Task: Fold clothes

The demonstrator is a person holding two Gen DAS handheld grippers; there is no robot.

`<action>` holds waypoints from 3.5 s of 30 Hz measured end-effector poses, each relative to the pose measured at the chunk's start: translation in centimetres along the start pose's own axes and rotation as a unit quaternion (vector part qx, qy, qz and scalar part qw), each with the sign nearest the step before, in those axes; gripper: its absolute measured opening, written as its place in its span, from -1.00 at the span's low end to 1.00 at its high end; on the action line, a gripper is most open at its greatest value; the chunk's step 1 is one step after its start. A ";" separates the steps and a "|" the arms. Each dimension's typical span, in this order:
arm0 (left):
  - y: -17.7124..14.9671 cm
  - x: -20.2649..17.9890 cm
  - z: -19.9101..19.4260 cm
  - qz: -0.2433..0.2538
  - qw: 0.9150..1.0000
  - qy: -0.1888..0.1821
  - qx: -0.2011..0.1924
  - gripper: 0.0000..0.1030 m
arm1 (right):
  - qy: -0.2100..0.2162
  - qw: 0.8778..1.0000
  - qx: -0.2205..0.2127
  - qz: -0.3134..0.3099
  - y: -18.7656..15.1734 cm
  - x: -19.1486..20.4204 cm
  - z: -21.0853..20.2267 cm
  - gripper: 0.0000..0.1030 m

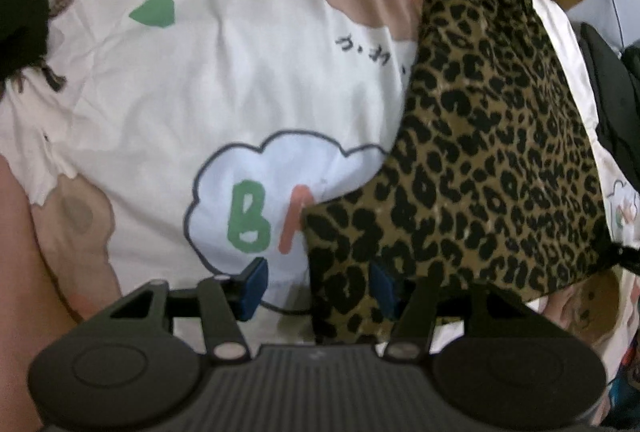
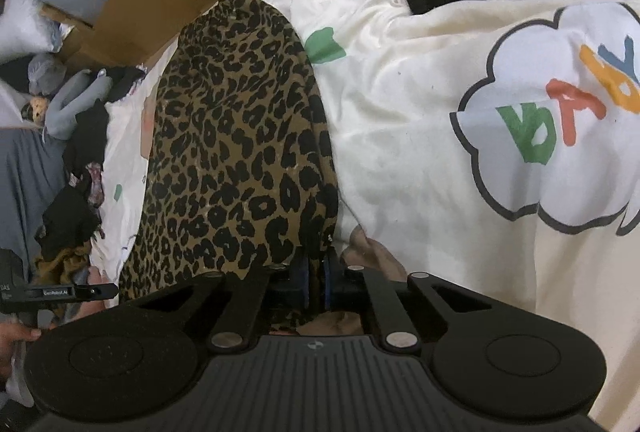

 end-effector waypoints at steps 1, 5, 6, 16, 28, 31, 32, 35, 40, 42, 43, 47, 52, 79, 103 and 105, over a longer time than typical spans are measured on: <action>-0.2 0.0 0.3 0.003 1.000 -0.001 0.003 0.12 | -0.002 1.000 -0.001 0.001 0.0 -0.1 0.0 -0.91; -1.0 0.0 1.5 -0.005 1.000 -0.013 0.014 -0.01 | -0.007 1.000 0.000 0.005 -0.1 -0.5 0.2 -0.91; -1.2 0.1 1.8 -0.010 1.000 -0.018 0.016 -0.02 | -0.008 1.000 0.001 0.005 -0.2 -0.6 0.3 -0.91; -2.7 0.6 2.5 -0.036 0.997 -0.064 0.008 -0.22 | -0.018 1.000 0.016 0.001 -0.3 -1.1 1.3 -0.90; -3.1 1.8 2.6 -0.072 0.991 -0.114 -0.013 -0.27 | 0.006 1.000 0.019 0.008 -0.2 -1.7 1.9 -0.58; -3.2 1.9 2.6 -0.078 0.990 -0.113 -0.007 -0.50 | 0.006 1.000 0.020 0.003 -0.3 -1.6 1.9 -0.59; -3.1 2.1 2.7 -0.082 0.990 -0.114 -0.002 -0.78 | 0.006 1.000 0.024 0.002 -0.3 -1.5 1.9 -0.59; -2.8 2.5 2.5 -0.088 0.990 -0.111 0.006 -0.84 | 0.005 0.999 0.033 0.004 -0.3 -1.2 1.7 -0.85; -2.6 3.0 1.3 -0.096 0.990 -0.102 0.006 -0.86 | 0.001 1.000 0.028 -0.001 -0.1 -0.3 0.9 -0.91; -2.4 2.9 0.6 -0.094 0.991 -0.098 0.006 -0.86 | 0.002 1.000 0.021 -0.001 0.1 0.1 0.2 -0.91; -2.3 2.7 0.2 -0.091 0.991 -0.095 0.006 -0.86 | 0.003 1.000 0.018 0.000 0.3 0.3 -0.2 -0.91; -1.5 1.7 -1.2 -0.070 0.994 -0.087 0.008 -0.87 | 0.008 1.000 0.004 0.000 0.8 1.1 -1.7 -0.92; 0.2 0.8 -2.7 -0.056 0.995 -0.085 0.010 -0.87 | 0.015 1.000 -0.018 0.007 1.3 1.9 -3.6 -0.92; 12.7 -0.5 -5.6 -0.021 0.996 -0.087 0.009 -0.88 | 0.061 0.991 -0.100 0.071 8.2 5.1 -4.6 -0.92; 23.0 -1.4 -0.2 0.019 0.992 -0.123 -0.037 -0.88 | -0.007 0.989 -0.113 0.096 13.7 3.7 1.7 -0.91; 23.4 -1.3 0.6 0.017 0.991 -0.127 -0.042 -0.88 | -0.016 0.991 -0.106 0.086 14.1 3.6 2.3 -0.90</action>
Point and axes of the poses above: each gripper's, at about its wrist camera, not at the fingertips, and z roughly the way its jaws point, x to its left, y to its top, the point moved 10 cm from there along z, roughly the way its jaws point, and after that the axes turned 3 degrees about -z, right-handed, at the moved point
